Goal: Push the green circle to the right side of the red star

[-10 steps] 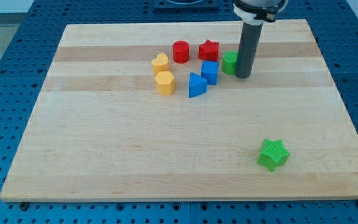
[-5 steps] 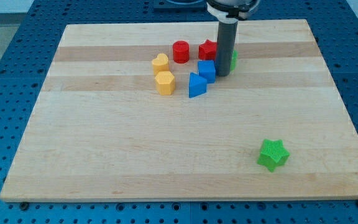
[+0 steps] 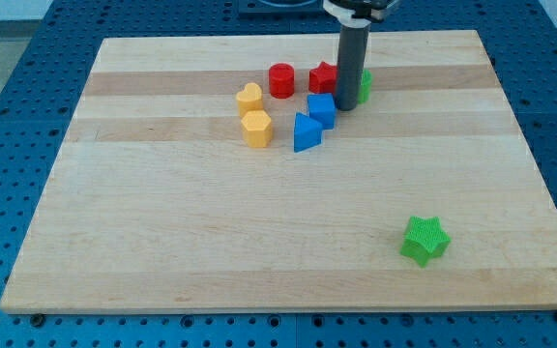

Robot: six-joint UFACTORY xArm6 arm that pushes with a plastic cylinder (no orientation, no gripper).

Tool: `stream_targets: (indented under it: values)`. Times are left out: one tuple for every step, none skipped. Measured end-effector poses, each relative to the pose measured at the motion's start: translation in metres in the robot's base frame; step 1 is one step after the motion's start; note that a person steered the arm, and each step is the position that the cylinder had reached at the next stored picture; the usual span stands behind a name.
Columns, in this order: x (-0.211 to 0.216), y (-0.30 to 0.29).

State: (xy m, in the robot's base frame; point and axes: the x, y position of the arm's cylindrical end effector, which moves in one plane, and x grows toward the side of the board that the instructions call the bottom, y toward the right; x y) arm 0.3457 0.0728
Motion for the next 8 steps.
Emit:
stream_targets:
  values:
    - [-0.007, -0.009]
    - [-0.015, -0.015]
    - [-0.025, -0.019]
    - [-0.032, -0.023]
    - [-0.032, -0.023]
    - [-0.019, -0.023]
    - [-0.012, -0.025]
    - [-0.011, -0.025]
